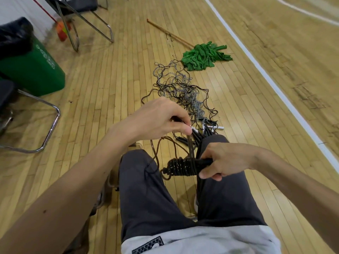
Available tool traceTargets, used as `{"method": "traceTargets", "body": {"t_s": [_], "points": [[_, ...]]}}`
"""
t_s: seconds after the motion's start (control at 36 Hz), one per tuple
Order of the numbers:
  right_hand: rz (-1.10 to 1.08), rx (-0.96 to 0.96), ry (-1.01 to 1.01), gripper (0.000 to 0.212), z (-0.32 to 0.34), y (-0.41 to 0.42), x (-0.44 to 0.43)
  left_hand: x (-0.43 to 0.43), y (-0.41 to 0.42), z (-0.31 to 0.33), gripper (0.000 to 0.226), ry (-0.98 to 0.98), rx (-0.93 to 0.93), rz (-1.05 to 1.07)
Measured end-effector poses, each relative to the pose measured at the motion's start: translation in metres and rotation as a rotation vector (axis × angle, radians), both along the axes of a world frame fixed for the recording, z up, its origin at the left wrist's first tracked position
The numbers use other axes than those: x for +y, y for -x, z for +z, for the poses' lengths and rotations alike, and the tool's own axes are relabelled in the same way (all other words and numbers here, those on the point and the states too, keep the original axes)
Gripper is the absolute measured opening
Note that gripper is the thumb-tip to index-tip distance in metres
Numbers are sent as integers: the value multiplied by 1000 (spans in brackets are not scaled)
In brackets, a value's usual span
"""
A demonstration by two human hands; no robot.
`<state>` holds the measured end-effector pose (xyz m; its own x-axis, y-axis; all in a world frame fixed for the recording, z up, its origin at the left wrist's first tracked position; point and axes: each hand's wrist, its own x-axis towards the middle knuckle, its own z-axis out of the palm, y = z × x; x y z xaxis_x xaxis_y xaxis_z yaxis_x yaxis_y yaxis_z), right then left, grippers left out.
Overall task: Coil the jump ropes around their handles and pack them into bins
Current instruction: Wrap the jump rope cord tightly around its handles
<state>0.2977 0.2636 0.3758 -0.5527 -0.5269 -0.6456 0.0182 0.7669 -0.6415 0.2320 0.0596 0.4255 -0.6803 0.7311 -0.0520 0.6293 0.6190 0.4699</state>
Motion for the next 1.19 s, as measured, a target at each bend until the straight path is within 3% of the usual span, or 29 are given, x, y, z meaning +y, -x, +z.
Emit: {"method": "traceTargets", "body": {"t_s": [0.31, 0.39, 0.75, 0.83, 0.89, 0.94, 1.06, 1.19], "points": [[105, -65, 238, 24, 26, -19, -5, -9, 0, -7, 15, -217, -376, 14], [91, -32, 281, 27, 31, -22, -5, -14, -2, -15, 29, -332, -430, 54], [-55, -22, 557, 18, 29, -23, -5, -15, -18, -49, 29, -556, -621, 157], [-116, -36, 604, 13, 24, -21, -5, -30, -14, -78, 17, -470, -609, 206], [-156, -37, 628, 12, 21, -19, -5, -51, -7, -120, 11, -415, -641, 329], [-199, -34, 628, 12, 18, -19, -4, -54, -15, -122, 6, -331, -717, 475], [-260, -23, 643, 16, 14, -17, -3, -21, -33, -88, 28, -393, -711, 421], [-344, -36, 659, 19, 12, -14, -3, -14, -38, -83, 27, -511, -736, 498]]}}
